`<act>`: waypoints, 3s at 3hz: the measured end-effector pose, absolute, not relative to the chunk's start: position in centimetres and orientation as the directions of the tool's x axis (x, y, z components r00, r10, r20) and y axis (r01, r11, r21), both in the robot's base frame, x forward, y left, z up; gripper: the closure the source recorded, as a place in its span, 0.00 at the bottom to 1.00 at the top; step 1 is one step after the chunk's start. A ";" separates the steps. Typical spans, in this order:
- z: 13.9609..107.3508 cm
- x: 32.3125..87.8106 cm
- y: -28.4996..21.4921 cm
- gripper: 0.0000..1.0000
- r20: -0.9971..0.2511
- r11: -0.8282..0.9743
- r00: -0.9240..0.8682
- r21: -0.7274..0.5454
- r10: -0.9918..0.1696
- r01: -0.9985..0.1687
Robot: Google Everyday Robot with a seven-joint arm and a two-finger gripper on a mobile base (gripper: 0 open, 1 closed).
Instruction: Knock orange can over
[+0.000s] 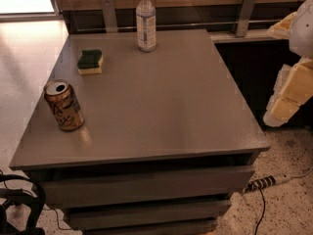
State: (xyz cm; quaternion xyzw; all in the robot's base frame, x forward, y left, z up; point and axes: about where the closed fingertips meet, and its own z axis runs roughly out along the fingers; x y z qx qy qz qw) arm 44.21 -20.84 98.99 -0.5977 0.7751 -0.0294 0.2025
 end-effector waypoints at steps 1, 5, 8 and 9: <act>98.5 46.0 -18.7 0.00 -0.396 0.285 -0.165 -0.266 -0.903 -0.921; 101.3 47.2 -0.4 0.00 -0.842 0.219 0.040 -0.185 -0.538 -0.958; 96.7 51.7 4.5 0.00 -0.892 0.148 0.017 -0.094 -0.451 -0.985; 95.0 52.4 6.7 0.00 -0.921 0.131 0.022 -0.079 -0.388 -0.988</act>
Offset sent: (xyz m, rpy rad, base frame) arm 0.0475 0.1283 0.0220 0.6056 -0.0469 0.1816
